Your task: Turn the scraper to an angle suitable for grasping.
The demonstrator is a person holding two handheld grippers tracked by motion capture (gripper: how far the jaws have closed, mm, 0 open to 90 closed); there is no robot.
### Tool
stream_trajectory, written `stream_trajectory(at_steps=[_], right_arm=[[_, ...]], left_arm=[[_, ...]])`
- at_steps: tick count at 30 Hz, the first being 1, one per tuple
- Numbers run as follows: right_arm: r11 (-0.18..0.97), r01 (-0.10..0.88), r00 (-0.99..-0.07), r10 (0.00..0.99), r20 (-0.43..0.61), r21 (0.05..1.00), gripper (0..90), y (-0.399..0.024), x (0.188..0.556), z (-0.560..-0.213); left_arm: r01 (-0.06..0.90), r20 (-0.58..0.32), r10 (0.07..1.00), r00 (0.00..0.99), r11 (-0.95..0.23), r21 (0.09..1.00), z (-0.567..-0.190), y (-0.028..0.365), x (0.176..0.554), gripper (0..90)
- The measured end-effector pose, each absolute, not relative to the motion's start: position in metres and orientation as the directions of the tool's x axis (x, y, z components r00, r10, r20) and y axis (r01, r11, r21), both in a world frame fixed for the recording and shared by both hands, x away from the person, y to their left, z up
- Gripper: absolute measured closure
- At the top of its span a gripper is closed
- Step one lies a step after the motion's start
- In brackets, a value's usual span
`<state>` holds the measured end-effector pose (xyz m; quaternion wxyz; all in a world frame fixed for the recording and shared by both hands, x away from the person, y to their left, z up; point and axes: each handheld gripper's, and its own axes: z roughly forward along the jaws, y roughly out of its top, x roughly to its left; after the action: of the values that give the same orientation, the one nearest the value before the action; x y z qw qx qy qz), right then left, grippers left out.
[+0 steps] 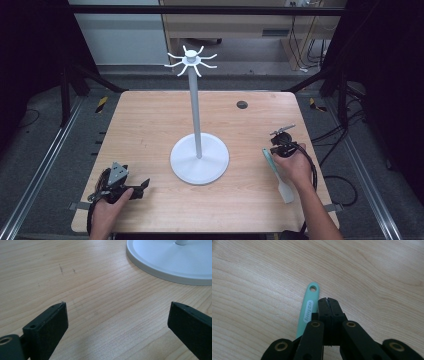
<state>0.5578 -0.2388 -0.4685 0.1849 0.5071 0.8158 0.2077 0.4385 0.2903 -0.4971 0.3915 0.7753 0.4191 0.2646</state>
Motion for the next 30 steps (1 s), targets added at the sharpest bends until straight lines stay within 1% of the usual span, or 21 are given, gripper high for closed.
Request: stream_trajectory(at_steps=[21,30], right_arm=[[0.406,0.761,-0.425,0.901,-0.085,0.506,90.0,-0.235,0.557,-0.478],[0.437,0.744,-0.462,0.883,-0.085,0.505,90.0,-0.224,0.552,-0.477]], left_arm=[[0.442,0.080,0.858,0.507,-0.339,0.831,-0.497,0.292,0.438,2.5],[0.444,0.084,0.857,0.509,-0.345,0.827,-0.497,0.292,0.439,2.5]])
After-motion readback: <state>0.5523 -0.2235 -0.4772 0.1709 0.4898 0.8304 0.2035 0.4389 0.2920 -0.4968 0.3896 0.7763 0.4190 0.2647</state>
